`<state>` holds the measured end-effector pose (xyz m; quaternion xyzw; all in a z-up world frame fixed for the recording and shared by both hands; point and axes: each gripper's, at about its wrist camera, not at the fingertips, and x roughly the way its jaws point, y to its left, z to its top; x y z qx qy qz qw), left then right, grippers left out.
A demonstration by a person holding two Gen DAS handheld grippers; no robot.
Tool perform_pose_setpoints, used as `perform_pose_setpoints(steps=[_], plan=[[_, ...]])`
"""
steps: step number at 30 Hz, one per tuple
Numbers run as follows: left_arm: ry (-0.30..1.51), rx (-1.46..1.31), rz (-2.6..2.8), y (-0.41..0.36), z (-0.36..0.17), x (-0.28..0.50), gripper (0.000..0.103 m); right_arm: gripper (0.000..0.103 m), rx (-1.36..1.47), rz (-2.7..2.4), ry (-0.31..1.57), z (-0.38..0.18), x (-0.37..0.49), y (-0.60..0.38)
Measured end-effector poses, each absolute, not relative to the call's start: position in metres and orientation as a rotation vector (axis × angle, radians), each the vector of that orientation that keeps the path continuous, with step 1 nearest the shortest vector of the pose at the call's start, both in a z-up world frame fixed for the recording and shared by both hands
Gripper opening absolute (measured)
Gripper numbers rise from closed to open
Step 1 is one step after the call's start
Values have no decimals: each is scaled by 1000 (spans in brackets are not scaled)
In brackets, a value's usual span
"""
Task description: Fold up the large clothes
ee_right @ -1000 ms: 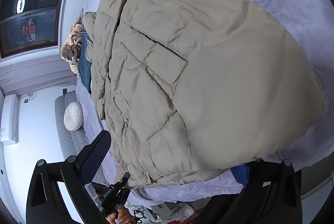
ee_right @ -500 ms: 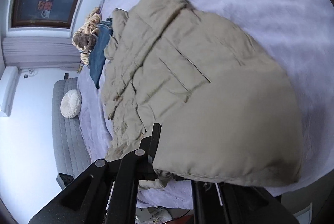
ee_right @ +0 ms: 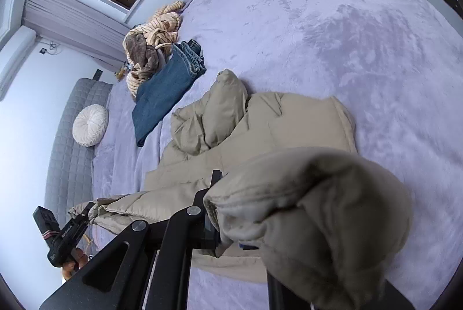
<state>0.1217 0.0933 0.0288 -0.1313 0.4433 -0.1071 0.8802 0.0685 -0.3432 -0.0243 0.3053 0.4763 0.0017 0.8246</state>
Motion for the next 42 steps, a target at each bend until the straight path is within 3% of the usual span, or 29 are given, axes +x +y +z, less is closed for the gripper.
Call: perform_pose_setpoints(steps=[13,20,21,22,23,24,25,26,27,30,32,33,34,39,42], plan=[[1075,-170,-79,62,-101,226,13,9,700,-46,1104,-127,157,-369],[1077,-136,-111,59,-116,236,15,10,702,-39,1079,-141,169,-370],[1066,-130,-118,61,-113,233,25,11,708,-40,1080,-141,169,-371],[1050,-132,-122,63,-108,230,50,15,713,-42,1081,-140,170,-371],[1017,-133,-114,66,-103,225,66,18,715,-39,1080,-137,170,-370],[984,-129,-97,70,-96,221,95,27,712,-35,1079,-134,170,-370],[954,-124,-83,73,-89,217,103,41,705,-28,1075,-130,170,-369],[931,-120,-80,76,-84,213,103,51,697,-19,1068,-125,169,-368],[931,-119,-88,79,-81,211,103,69,688,-12,1056,-119,168,-366],[938,-134,-119,84,-75,203,102,73,645,-21,1018,-101,161,-359],[946,-157,-193,83,-74,197,87,60,605,-3,1009,-93,152,-350],[964,-161,-234,78,-75,196,63,24,566,12,1017,-91,149,-342],[982,-149,-249,73,-79,196,51,8,523,27,1038,-92,148,-335],[1013,-3,-156,51,-122,224,50,8,280,-72,1108,-113,158,-327],[1022,-37,-133,51,-142,243,50,0,295,-156,1092,-129,169,-357]])
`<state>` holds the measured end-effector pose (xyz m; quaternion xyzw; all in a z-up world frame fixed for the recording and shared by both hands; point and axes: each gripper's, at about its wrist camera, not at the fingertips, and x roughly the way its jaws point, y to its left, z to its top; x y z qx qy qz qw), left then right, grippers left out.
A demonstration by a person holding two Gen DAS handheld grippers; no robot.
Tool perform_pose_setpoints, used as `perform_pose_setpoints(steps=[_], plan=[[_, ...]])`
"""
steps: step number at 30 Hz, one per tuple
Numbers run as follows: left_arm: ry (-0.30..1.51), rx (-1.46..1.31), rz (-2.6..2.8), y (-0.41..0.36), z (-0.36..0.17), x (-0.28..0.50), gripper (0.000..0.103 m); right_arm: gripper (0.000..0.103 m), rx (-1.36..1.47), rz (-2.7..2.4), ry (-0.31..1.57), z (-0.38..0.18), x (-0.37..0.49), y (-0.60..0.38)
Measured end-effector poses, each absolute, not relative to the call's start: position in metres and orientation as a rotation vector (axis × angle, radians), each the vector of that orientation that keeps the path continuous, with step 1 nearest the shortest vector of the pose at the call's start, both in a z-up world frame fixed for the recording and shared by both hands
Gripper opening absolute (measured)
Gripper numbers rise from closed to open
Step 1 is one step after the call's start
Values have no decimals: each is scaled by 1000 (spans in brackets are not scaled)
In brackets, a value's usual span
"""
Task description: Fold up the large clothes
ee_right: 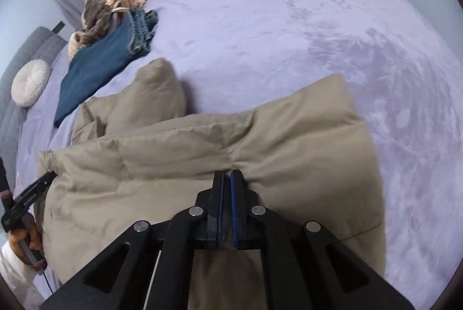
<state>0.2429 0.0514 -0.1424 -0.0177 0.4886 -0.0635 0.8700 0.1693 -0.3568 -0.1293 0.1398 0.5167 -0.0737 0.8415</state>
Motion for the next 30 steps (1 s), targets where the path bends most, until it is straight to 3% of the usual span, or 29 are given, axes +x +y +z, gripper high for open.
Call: perform_pose_setpoints(steps=[9,17,18,19,20,21,22,24,30], plan=[[1027,-67,-131,43,-156,268,50,0,457,-183,1041,-165,189,-400],[1024,-111,-24,87,-132,254,51,4,549,-305,996,-135,162,-429],[1031,-99,-36,91,-128,250,57,5,542,-312,996,-129,158,-429],[1035,-84,-39,93,-124,244,74,7,537,-309,995,-123,153,-427],[1029,-66,-29,94,-120,237,81,10,532,-301,990,-117,147,-423],[1012,-46,-24,96,-114,228,82,22,527,-293,986,-111,141,-419],[1010,-35,-38,97,-110,219,82,41,524,-283,984,-106,134,-415],[1030,-44,-51,101,-106,204,82,53,529,-267,974,-97,118,-404],[1101,-130,-64,112,-107,156,82,53,599,-230,984,-88,70,-376]])
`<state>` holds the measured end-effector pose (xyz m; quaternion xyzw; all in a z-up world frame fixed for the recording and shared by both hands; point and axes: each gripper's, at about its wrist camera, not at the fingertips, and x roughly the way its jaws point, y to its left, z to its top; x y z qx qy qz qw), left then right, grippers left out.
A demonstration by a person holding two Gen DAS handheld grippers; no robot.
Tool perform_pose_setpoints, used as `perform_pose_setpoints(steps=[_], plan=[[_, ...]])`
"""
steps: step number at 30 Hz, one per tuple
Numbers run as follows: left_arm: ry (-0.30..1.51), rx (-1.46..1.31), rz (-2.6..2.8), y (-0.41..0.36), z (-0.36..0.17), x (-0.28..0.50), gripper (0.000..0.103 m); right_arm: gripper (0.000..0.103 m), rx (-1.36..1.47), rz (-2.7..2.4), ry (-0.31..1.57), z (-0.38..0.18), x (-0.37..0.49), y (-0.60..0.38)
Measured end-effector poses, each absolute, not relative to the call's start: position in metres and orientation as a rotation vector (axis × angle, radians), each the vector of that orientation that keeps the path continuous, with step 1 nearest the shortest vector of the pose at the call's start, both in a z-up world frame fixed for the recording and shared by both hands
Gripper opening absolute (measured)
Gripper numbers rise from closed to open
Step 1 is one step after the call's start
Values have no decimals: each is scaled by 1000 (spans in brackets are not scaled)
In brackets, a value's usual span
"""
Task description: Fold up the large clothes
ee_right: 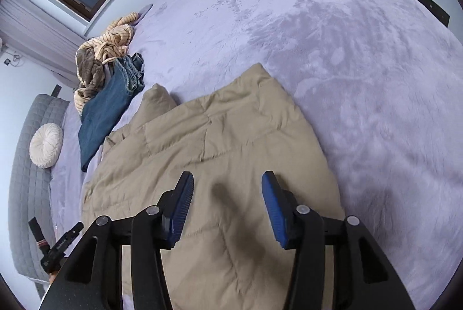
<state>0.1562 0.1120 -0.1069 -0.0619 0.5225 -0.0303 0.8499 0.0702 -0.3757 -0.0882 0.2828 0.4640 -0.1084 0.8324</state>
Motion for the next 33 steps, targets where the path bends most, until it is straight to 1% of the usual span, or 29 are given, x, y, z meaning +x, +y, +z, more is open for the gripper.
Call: perform_pose_setpoints(steps=[2,4,5,6,7,9,13,17,18,19,20,23,26,27,28,29,30,33], plan=[[1113,-142,-62,114,-108,142,82,54,623,-227,992,-88,54,-368],[1120,-142,-60,115,-109,127,83,59,647,-227,1000,-90,39,-360],[1124,-140,-62,115,-109,122,84,60,657,-227,1005,-91,31,-357],[1132,-142,-59,116,-110,115,101,60,666,-228,1011,-92,25,-354],[1128,-146,-54,117,-110,109,103,60,675,-231,1017,-94,18,-352],[1134,-151,-61,117,-109,100,103,60,701,-236,1028,-98,6,-347],[1165,-179,-75,117,-111,87,103,66,733,-245,1036,-104,-12,-342],[1205,-284,-91,124,-117,78,103,70,777,-251,1040,-112,-24,-337],[1210,-314,-82,127,-120,75,103,72,796,-248,1039,-115,-27,-336],[1214,-337,-80,130,-123,74,103,77,815,-245,1037,-118,-29,-335],[1219,-353,-80,133,-127,74,103,79,840,-238,1031,-122,-32,-335],[1248,-448,-99,141,-143,72,103,80,917,-213,1019,-135,-35,-335],[1278,-605,-164,149,-159,68,103,81,977,-204,1021,-148,-37,-335],[1284,-663,-173,151,-165,66,103,83,994,-204,1020,-152,-38,-336],[1286,-703,-179,153,-169,65,103,92,1015,-204,1017,-156,-38,-337],[1284,-735,-183,154,-174,64,103,95,1035,-201,1015,-160,-38,-338],[1282,-767,-184,155,-178,64,103,103,1052,-200,1011,-164,-38,-338],[1274,-825,-187,154,-188,66,103,103,1095,-190,998,-172,-35,-340]])
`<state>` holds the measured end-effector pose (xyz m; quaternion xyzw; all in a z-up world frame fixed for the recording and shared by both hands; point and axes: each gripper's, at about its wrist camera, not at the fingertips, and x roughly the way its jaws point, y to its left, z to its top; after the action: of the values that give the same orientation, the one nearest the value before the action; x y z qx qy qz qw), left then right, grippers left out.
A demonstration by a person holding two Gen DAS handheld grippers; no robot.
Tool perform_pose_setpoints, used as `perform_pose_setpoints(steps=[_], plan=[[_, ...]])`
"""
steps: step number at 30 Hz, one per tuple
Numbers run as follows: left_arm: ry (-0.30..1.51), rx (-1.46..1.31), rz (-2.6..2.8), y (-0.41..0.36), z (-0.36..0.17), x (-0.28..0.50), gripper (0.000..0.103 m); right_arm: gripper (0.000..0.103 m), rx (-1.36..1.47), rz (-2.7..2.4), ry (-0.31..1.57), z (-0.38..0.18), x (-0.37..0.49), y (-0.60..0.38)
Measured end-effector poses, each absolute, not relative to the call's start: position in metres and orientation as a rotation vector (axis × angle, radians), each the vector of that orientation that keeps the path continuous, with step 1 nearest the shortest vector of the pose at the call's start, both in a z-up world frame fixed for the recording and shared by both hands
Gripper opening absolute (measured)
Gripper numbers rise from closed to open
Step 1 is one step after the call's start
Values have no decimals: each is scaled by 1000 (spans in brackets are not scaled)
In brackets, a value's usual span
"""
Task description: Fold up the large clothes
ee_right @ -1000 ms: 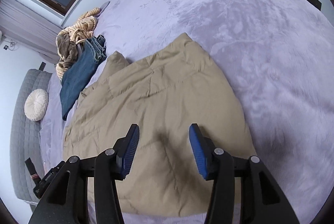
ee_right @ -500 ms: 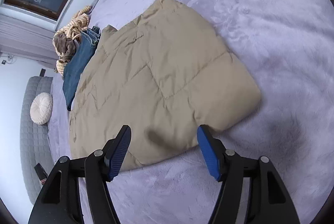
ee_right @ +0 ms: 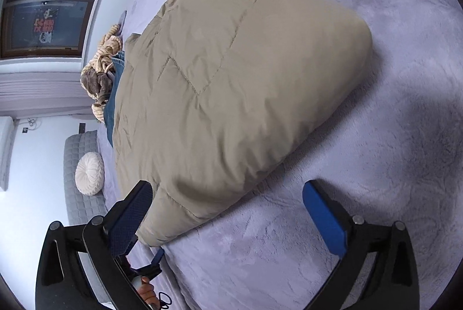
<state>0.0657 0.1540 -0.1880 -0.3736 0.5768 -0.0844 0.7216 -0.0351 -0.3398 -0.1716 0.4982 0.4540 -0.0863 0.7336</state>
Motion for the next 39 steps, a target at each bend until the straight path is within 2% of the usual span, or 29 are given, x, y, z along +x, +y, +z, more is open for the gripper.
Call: perform_pose_setpoints(steps=[12,14,16,18,19,20,21,22,24,28,32,39], plan=[[1180,-858,-152,142,-197,118,103,103,1229,-90,939,-195,12,-337],[1180,-840,-115,142,-200,125,92,103,1269,-86,929,-202,20,-337],[1178,-819,-118,144,-201,127,48,103,1309,-87,917,-208,24,-338],[1159,-836,-179,145,-197,128,29,102,1331,-87,907,-209,26,-339],[1152,-802,-187,144,-193,128,26,88,1336,-93,905,-209,26,-339],[1140,-741,-198,140,-185,129,25,71,1334,-113,909,-209,24,-340],[1136,-697,-205,136,-179,129,23,51,1341,-123,914,-211,23,-341],[1129,-652,-216,132,-173,128,21,41,1355,-119,905,-211,22,-341],[1110,-581,-231,127,-159,126,21,33,1341,-119,887,-206,19,-339],[1069,-474,-275,128,-134,112,20,26,1296,-111,858,-189,11,-331],[1042,-386,-320,136,-112,88,20,25,1262,-95,846,-174,-5,-320],[1041,-391,-357,164,-97,19,20,23,1205,-96,934,-156,-51,-300]])
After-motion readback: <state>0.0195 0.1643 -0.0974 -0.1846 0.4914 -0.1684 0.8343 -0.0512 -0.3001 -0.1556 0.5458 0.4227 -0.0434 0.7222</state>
